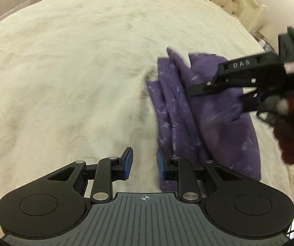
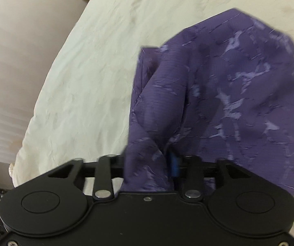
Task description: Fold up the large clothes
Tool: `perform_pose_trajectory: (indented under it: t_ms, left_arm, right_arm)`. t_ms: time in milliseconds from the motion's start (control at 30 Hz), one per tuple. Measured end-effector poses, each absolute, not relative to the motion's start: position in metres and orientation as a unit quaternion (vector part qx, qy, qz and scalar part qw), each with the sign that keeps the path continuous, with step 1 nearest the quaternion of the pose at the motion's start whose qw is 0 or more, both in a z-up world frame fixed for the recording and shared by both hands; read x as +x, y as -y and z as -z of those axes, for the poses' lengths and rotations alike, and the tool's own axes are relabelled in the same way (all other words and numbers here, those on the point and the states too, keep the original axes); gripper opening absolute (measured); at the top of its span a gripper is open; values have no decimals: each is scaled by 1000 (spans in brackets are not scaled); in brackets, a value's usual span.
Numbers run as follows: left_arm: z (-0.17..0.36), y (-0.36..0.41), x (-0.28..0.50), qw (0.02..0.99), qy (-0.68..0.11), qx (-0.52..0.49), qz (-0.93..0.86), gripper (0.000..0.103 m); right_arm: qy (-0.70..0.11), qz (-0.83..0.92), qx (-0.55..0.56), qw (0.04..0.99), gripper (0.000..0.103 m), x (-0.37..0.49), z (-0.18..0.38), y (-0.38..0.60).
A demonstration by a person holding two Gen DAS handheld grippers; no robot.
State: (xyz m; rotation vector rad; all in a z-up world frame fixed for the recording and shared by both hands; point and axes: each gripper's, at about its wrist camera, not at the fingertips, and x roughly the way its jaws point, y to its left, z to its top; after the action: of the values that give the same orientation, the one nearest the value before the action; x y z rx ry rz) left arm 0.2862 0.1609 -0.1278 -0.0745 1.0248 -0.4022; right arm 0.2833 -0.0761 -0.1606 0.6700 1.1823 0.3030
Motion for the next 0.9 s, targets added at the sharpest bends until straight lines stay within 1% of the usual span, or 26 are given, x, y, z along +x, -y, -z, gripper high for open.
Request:
perform_pose_trajectory:
  t_ms: [33,67,200,333,467,533,600,633,700,800,900]
  left_arm:
    - [127,-162,286,853,-484,-38,191,25]
    - [125,-164,289,854,-481,-41,193,25]
    - [109,-163,296,862,-459,-53,206,28]
    - [93,-146,312,872,-426,-59,235,31]
    - [86,-109,331,870,-400,-60,282,38]
    - [89,-89,339,866,-394,-55,304,40]
    - [95,-72,343,863,-390,-38,320,40]
    - [102,-63,344,861,-390,-28,326,40]
    - [112,-54,341,851,-416,-11,322,40]
    - [144,-53,341,831,-474,6,290,39]
    - [170,-65,339,815,-513,-8,270,39]
  right_arm:
    - [-541,-148,310,768,65,275,160,74]
    - [-534,-158,314,769,66,273,159,73]
    - [-502,-202,334,772,67,262,141,80]
    - [-465,-183,332,800,67,243,118,99]
    - [-463,-143,280,829,67,219,109,126]
    - [-472,-130,243,837,58,210,108,125]
    - [-484,-125,218,838,52,204,112,124]
    - [-491,-125,209,837,51,201,114,121]
    - [-507,-125,187,832,50,191,126,116]
    - [-537,-125,160,819,50,180,147,105]
    - [-551,-125,162,809,48,177,159,103]
